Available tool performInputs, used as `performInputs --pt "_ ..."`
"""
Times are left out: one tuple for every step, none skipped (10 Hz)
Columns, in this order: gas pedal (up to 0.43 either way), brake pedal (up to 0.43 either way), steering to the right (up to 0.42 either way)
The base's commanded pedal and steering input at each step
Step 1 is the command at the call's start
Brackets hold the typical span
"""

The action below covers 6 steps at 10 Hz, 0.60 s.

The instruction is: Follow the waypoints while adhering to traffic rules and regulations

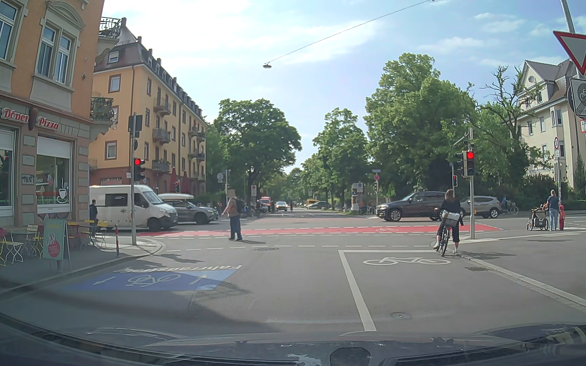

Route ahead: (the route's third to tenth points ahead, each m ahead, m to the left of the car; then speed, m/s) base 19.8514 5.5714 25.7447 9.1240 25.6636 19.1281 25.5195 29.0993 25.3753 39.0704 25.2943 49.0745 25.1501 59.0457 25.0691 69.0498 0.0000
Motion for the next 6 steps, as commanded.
performInputs --pt "0.0 0.287 -0.014" --pt "0.0 0.287 -0.014" --pt "0.0 0.287 -0.014" --pt "0.0 0.287 -0.014" --pt "0.0 0.287 -0.014" --pt "0.0 0.287 -0.014"
